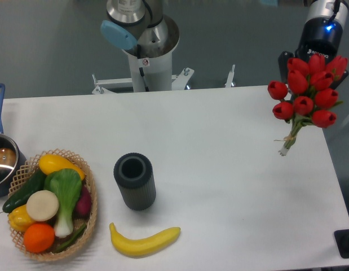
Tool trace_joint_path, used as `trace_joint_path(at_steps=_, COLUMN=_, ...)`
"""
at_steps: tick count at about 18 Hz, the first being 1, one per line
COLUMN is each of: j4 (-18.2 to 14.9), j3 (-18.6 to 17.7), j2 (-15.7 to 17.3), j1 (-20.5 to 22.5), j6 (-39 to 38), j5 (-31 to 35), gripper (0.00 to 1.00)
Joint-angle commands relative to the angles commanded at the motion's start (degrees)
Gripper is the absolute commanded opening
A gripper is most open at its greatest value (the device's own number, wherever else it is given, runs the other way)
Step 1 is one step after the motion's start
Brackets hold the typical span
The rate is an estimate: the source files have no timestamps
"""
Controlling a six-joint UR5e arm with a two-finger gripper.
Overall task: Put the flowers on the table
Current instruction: 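Hold the red tulip bunch in the gripper and lift it slightly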
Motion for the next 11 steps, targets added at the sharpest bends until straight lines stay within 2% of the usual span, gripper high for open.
trace_joint_path(at_steps=7, j4=0.2, j3=-0.3, j2=0.1, j1=0.2, j6=0.0, j5=1.6, gripper=0.39)
trace_joint_path(at_steps=9, j4=0.2, j3=0.0, j2=0.4, j1=0.3, j6=-0.1, j5=4.6, gripper=0.39)
trace_joint_path(at_steps=11, j4=0.2, j3=0.1, j2=1.0, j1=-0.2, j6=-0.2, j5=10.9, gripper=0.39)
